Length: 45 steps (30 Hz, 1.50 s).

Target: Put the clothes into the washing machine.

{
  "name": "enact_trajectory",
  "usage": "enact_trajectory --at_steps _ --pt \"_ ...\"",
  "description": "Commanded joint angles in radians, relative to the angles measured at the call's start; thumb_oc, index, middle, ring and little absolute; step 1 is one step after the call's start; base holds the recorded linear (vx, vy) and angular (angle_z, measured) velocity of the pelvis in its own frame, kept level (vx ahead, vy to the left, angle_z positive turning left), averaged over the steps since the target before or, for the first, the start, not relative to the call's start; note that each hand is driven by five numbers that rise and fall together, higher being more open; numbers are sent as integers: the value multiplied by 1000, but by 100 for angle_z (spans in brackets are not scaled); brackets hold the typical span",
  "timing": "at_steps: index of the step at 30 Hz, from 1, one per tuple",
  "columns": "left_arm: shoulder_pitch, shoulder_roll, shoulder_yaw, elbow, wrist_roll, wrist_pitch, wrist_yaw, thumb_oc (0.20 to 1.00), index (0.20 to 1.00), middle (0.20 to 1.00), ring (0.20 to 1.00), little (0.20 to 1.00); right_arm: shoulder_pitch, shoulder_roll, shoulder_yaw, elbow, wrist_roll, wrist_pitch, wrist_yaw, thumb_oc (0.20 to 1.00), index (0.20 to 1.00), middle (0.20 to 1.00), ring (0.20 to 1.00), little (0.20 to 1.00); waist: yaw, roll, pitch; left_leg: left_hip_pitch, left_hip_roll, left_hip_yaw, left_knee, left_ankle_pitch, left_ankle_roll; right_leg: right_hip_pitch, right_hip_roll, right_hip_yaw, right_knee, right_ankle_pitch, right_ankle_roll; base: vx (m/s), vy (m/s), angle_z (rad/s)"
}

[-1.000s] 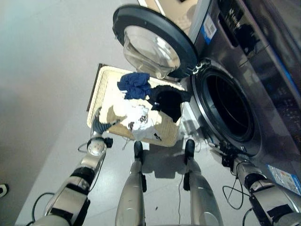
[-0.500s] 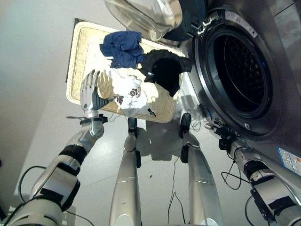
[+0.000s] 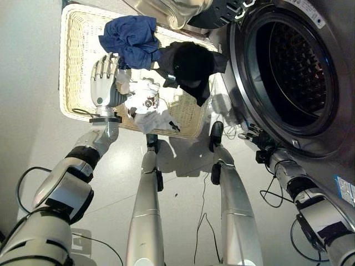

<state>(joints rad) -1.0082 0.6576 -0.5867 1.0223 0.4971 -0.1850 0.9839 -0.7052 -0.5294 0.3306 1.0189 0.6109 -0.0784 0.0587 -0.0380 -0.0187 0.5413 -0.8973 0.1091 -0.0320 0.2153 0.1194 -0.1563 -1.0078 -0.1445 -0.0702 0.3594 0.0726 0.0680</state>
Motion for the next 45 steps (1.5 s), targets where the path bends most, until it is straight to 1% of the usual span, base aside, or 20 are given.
enact_trajectory --at_steps 1,5,6,12,13,17,18,19,25,28,29,30,36,37,39,41,42,45 --pt "-57 56 23 14 9 10 60 1000 1000 1000 1000 1000 29 -33 34 -48 26 -15 9 1000 1000 1000 1000 1000 12 -33 -21 -73 -83 -43 138 -59 50 7 48 -21 -6 37 65 0 0 0" --pt "-111 64 14 33 14 26 74 1000 1000 1000 1000 1000 7 -29 43 -41 35 -18 12 1000 1000 1000 1000 1000 8 -40 -21 -94 -83 -51 137 -54 49 -12 47 -24 -6 42 66 0 0 -1" --pt "-127 65 8 42 15 31 81 1000 1000 1000 1000 1000 2 -26 48 -39 37 -19 11 1000 1000 1000 1000 1000 8 -42 -21 -95 -81 -52 140 -60 48 -13 50 -23 -3 38 66 0 0 0" --pt "-176 77 5 47 5 34 112 1000 1000 1000 1000 1000 -13 -22 56 -47 38 -12 7 1000 1000 1000 1000 1000 2 -47 -21 -110 -83 -57 134 -53 44 -28 53 -22 -10 46 67 0 0 0" --pt "-175 75 10 40 1 34 123 1000 1000 1000 1000 1000 -6 -19 57 -47 37 -16 6 1000 1000 1000 1000 1000 3 -48 -21 -107 -81 -57 136 -59 44 -24 55 -21 -8 41 67 0 0 0" --pt "-187 76 20 31 8 18 153 1000 1000 1000 1000 1000 -7 -11 55 -41 37 -23 8 1000 1000 1000 1000 1000 3 -52 -21 -116 -83 -62 134 -55 44 -32 53 -25 -10 47 69 0 0 0" --pt "-183 74 21 30 9 16 157 1000 1000 1000 1000 1000 -2 -9 56 -41 36 -25 7 1000 1000 1000 1000 1000 5 -53 -21 -111 -81 -62 136 -61 44 -26 55 -25 -9 42 69 0 0 0" --pt "-192 73 28 30 6 4 163 1000 1000 1000 1000 1000 -6 -5 57 -40 38 -27 7 1000 1000 1000 1000 1000 3 -55 -21 -119 -83 -65 134 -56 44 -33 54 -26 -10 47 69 0 0 0" --pt "-175 67 46 1 1 4 165 1000 1000 1000 1000 1000 0 7 54 -45 37 -29 1 1000 1000 1000 1000 1000 10 -58 -21 -111 -88 -72 138 -66 45 -26 59 -30 -9 44 71 0 0 0" --pt "-174 71 52 3 2 0 166 1000 1000 1000 1000 1000 -5 4 55 -44 39 -31 2 1000 1000 1000 1000 1000 8 -59 -21 -120 -90 -73 136 -59 45 -34 59 -31 -11 49 71 0 0 0" --pt "-174 71 49 8 -2 -4 158 1000 1000 1000 1000 1000 -2 3 58 -41 39 -35 5 1000 1000 1000 1000 1000 9 -60 -21 -115 -87 -72 138 -66 45 -30 61 -30 -8 44 72 0 0 0" --pt "-181 71 44 13 -5 4 141 1000 1000 1000 1000 1000 -1 2 59 -39 39 -37 4 1000 1000 1000 1000 1000 7 -60 -21 -117 -88 -72 140 -66 45 -32 62 -29 -8 44 72 0 0 0" --pt "-212 78 10 36 -33 20 58 1000 1000 1000 1000 1000 -28 -6 60 -33 32 -22 9 1000 1000 1000 1000 1000 0 -60 -21 -125 -88 -70 132 -57 45 -39 63 -27 -16 54 74 1 19 0" --pt "-212 78 5 40 -42 28 46 1000 1000 1000 1000 1000 -26 -7 62 -31 32 -21 11 1000 1000 1000 1000 1000 1 -61 -21 -118 -86 -68 133 -63 45 -33 65 -26 -15 49 74 12 32 -1" --pt "-231 82 -13 54 -68 32 23 1000 1000 1000 1000 1000 -36 -9 67 -23 35 -24 15 1000 1000 1000 1000 1000 -3 -62 -21 -127 -86 -68 129 -55 47 -42 66 -26 -15 54 75 3 18 0" --pt "-246 84 -28 75 -89 42 -17 1000 1000 1000 1000 1000 -41 -10 73 -16 35 -25 21 1000 1000 1000 1000 1000 -5 -64 -21 -122 -85 -65 128 -59 49 -39 70 -24 -16 52 76 2 35 0" --pt "-263 88 -44 86 -112 57 -40 1000 1000 1000 1000 1000 -49 -13 76 -13 36 -25 26 1000 1000 1000 1000 1000 -9 -65 -21 -131 -86 -67 124 -51 50 -48 70 -23 -18 59 77 0 0 0" --pt "-277 88 -57 111 -148 70 -73 1000 1000 1000 1000 1000 -51 -13 83 -6 41 -32 32 1000 1000 1000 1000 1000 -11 -69 -21 -127 -84 -64 123 -56 51 -45 74 -22 -19 55 77 0 0 0"
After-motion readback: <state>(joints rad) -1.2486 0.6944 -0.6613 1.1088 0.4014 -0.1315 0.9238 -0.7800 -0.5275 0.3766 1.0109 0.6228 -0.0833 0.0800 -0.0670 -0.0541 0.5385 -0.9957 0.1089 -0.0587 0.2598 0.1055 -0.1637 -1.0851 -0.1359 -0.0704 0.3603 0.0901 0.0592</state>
